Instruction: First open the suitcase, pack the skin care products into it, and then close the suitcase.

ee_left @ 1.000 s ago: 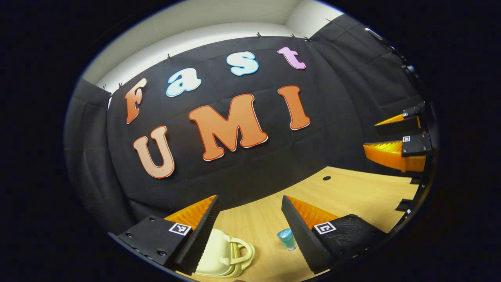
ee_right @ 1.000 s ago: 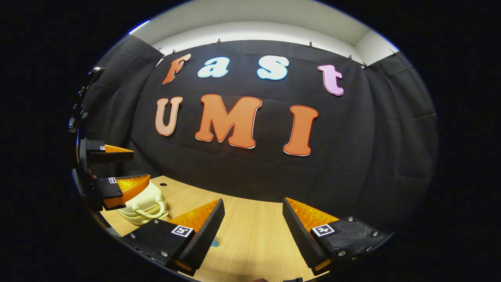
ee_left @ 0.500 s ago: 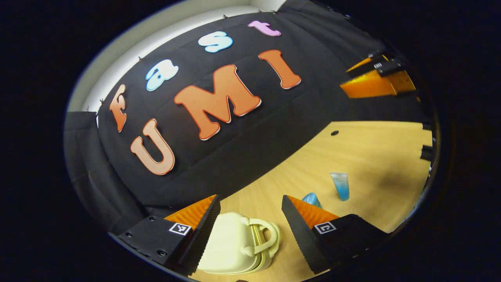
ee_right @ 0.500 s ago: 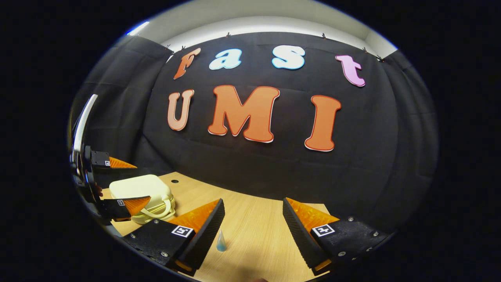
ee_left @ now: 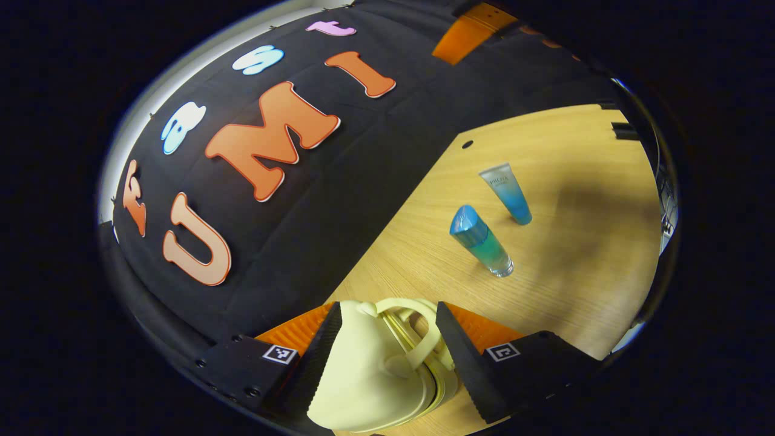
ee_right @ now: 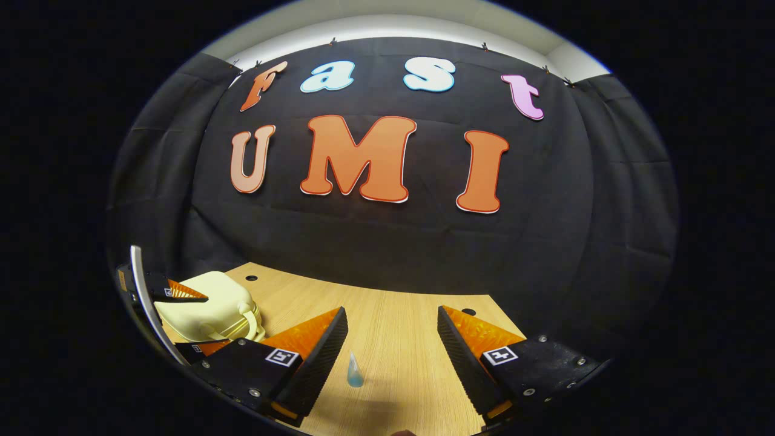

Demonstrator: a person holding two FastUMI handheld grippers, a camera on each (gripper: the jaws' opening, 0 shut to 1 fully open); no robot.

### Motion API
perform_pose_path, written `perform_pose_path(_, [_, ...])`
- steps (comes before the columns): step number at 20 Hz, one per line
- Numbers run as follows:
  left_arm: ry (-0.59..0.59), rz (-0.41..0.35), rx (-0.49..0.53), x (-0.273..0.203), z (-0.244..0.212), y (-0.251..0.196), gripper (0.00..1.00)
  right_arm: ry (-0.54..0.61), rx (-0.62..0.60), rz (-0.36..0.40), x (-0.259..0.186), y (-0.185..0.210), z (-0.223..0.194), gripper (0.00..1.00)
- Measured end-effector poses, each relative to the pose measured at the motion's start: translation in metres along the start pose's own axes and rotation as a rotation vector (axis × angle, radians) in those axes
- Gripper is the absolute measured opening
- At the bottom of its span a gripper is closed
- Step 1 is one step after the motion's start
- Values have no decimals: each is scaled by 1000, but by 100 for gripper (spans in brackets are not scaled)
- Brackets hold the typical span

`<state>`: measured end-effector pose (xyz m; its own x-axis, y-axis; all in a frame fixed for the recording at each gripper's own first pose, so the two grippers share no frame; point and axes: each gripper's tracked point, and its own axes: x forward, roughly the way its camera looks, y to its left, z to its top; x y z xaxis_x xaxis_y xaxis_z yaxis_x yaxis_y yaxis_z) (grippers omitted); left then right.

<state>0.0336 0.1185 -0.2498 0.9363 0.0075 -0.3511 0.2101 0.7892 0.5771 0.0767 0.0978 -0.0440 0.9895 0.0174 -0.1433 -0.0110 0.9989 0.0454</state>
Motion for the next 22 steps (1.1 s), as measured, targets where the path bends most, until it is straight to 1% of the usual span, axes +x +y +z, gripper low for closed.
perform_pose_path(3, [35,-19,98,17,-24,-9,97,0,2,-22,1,-3,3,95])
perform_pose_path(7, [65,-51,211,27,-41,-21,97,1,-1,-41,6,-10,2,95])
perform_pose_path(10, [93,-39,283,32,-50,-25,97,-2,0,-47,8,-14,3,95])
perform_pose_path(11, [101,-28,317,33,-53,-25,87,-1,0,-44,9,-14,2,95])
perform_pose_path(12, [114,-23,348,36,-57,-25,84,2,-3,-38,10,-13,1,95])
perform_pose_path(14, [132,-25,383,43,-65,-30,83,5,-12,-28,13,-12,-1,95])
perform_pose_path(15, [127,-25,401,44,-65,-31,64,8,-14,-23,14,-11,-1,95])
perform_pose_path(17, [119,-18,442,49,-60,-33,63,9,-14,-17,15,-11,-1,95])
perform_pose_path(19, [114,-34,472,51,-60,-40,30,12,-15,-15,17,-10,-3,95])
perform_pose_path(20, [118,-41,472,48,-60,-43,22,13,-16,-16,17,-11,-4,95])
perform_pose_path(21, [121,-46,463,50,-63,-42,12,15,-16,-15,17,-11,-5,95])
perform_pose_path(22, [111,-31,439,51,-60,-38,13,19,-18,-14,18,-10,-7,95])
